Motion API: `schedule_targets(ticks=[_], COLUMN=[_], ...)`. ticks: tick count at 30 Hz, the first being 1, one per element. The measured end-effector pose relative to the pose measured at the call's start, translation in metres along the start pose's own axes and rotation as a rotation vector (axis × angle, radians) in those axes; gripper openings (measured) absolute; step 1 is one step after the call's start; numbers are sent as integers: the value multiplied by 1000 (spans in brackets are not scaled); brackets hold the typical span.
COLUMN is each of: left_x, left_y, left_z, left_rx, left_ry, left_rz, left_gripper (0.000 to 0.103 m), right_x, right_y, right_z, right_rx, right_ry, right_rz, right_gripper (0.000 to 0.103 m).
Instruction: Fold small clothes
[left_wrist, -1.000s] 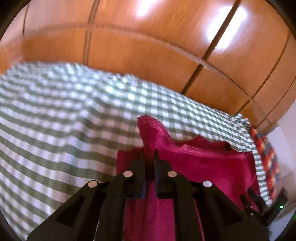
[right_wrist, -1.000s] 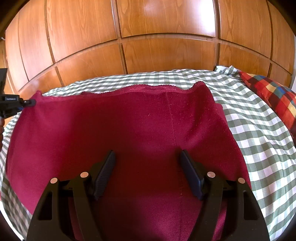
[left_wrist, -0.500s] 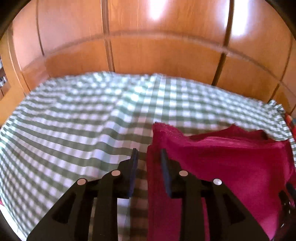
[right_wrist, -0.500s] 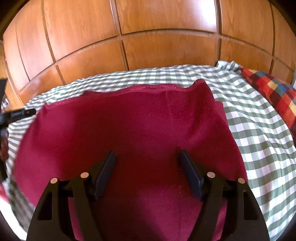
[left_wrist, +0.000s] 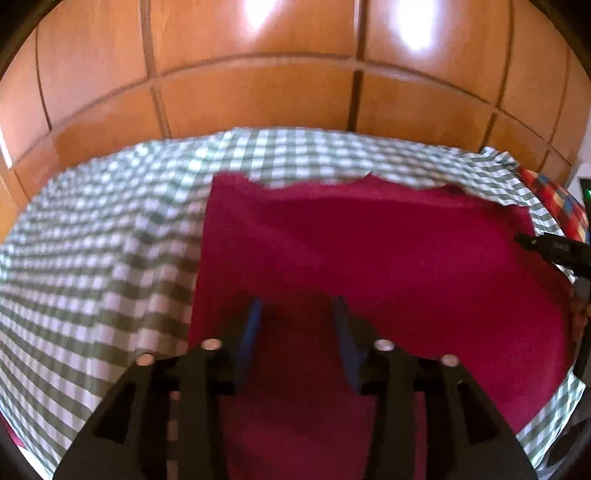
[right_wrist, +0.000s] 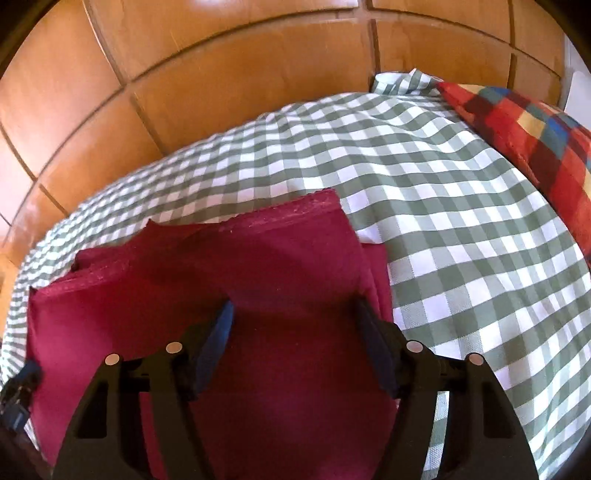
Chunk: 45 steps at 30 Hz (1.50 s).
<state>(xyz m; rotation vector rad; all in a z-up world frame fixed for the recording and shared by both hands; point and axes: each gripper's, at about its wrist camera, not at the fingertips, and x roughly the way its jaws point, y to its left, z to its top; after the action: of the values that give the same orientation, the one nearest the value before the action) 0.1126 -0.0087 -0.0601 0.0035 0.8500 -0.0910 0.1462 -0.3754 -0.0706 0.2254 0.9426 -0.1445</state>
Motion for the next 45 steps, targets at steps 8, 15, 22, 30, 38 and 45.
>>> schedule_targets(ticks=[8,15,22,30,38,45], left_x=[-22,-42,-49,-44,-47,-40], left_y=[2,3,-3,-6,-9,-10], left_z=[-2,-6,-14,-25,-31,-34], left_rx=[-31,-26,-17,-15,-28,-17], left_ry=[-45,-83,-80,-51,-46,-17], left_rz=[-14,-41,-57,-58,-86,-95], left_gripper=[46,47,48,50,50,50], right_x=[-26,-57,-49,-56,-50,-51], right_y=[3,-33,-64,-59,-46,-35], right_z=[-7,-24,-59,-78,-79,-79], right_rx=[-41,40,178,189,190,156], right_ry=[-31,-37,68,102,113,116], right_rz=[5,101,256,421,445,449], right_gripper=[70,85,85,85,66,36])
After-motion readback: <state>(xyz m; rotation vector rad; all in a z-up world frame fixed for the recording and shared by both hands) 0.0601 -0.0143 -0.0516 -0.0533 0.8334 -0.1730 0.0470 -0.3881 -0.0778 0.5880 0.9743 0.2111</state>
